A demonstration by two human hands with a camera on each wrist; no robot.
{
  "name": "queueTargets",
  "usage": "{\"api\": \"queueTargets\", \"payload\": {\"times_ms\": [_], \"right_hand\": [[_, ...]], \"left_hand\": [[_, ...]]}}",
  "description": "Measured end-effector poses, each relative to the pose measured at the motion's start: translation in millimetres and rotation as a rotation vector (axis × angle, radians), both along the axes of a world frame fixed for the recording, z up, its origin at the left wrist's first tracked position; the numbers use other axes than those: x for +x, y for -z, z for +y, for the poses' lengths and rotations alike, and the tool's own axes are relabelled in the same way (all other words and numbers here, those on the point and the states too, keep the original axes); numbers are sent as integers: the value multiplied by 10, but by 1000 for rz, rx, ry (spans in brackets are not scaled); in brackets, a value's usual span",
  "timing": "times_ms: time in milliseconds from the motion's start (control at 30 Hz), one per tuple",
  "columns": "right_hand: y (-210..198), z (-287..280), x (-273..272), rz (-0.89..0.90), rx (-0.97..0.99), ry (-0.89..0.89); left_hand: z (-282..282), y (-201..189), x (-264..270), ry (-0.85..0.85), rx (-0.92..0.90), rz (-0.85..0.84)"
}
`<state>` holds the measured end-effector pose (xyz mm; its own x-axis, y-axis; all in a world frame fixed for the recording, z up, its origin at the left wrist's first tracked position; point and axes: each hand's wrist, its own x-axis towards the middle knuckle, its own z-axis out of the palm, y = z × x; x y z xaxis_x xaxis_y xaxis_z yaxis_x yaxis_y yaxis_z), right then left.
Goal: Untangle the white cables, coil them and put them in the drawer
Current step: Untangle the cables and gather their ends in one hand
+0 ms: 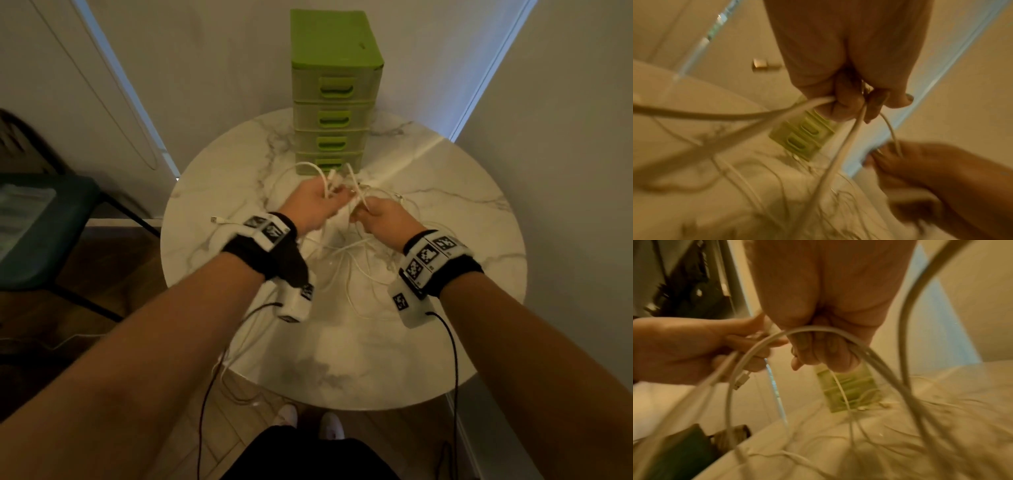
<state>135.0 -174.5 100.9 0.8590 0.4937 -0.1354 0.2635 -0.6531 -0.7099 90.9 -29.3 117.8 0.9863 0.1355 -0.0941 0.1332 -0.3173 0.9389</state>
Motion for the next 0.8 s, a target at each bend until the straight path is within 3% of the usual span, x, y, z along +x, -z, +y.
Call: {"api": "queueTargets", "payload": {"times_ms": [133,267,433,533,667,800], "right_hand": [[-52,171,-22,-82,8,-61],[58,-146,22,31,-6,20],[32,-23,22,42,65,3],[7,20,33,26,99,-34],[163,-368,94,-16,-86,-27],[254,-516,112,-22,-124,98]], "left_hand": [[-219,99,59,-133,-114,-106],[130,74,153,-387,-151,-101],[-164,65,15,-13,-85,7],[-219,102,40,-164,-176,-45],[238,54,151,-449,-173,-104],[346,-49,114,-374,-171,-141]]}}
